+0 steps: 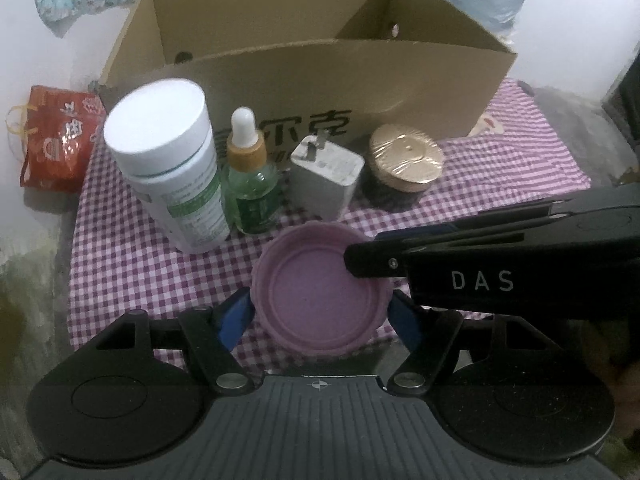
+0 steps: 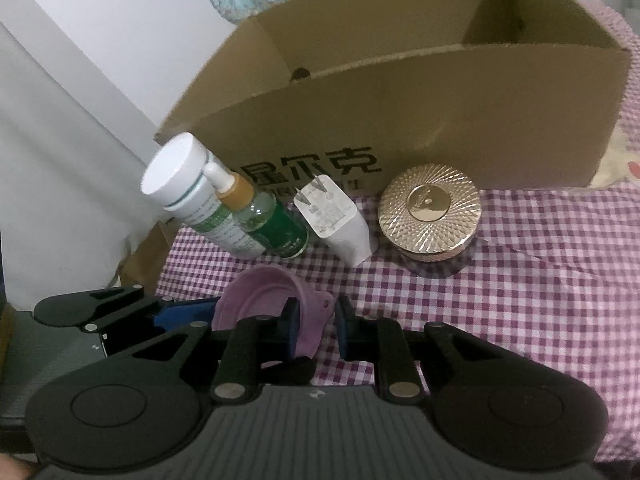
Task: Organize rigid objects
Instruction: 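Carry the pink lid up and into the box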
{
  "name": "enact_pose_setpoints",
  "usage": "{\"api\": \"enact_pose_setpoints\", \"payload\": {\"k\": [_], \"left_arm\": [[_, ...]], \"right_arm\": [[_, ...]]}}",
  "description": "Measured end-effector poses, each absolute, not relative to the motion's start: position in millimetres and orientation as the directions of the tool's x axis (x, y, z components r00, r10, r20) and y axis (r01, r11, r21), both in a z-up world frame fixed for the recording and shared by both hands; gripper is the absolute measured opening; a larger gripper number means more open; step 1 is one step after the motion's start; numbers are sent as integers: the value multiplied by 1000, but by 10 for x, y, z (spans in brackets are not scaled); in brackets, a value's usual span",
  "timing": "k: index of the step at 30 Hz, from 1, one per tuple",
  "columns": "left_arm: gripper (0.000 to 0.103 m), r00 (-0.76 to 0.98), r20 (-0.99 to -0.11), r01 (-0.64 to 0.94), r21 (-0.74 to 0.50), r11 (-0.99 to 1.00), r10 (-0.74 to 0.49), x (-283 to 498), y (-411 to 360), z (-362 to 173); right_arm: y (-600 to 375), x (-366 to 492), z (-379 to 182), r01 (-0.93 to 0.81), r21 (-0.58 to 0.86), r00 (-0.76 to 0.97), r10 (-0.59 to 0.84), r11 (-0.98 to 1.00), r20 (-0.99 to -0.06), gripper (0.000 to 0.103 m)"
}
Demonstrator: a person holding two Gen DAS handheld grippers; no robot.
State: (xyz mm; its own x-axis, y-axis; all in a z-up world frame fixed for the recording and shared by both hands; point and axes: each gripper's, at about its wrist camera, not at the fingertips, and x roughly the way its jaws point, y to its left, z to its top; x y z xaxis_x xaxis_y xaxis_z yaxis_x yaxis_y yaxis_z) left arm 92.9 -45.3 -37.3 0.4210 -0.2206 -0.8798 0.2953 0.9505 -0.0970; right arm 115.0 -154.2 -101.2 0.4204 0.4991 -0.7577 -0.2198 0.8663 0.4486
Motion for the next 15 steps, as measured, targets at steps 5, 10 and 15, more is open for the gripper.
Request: {"api": "enact_pose_setpoints", "payload": {"k": [5,10,15], "left_arm": [[73,453,-862,306,-92,948,-230,805,-503,-222],[73,489,-839,319,-84,944,-240,680,-585,-40],[73,528,-811,338,-72,938,-252,554,-654,157]], "right_arm": [[-1626,992,-843,-224,447,458,498,866,-736,21],[-1700,809,-649,-240,428,505,489,871,-711,21],[-1821,644,-450,-244,427,553,486,871,-676,21]]}}
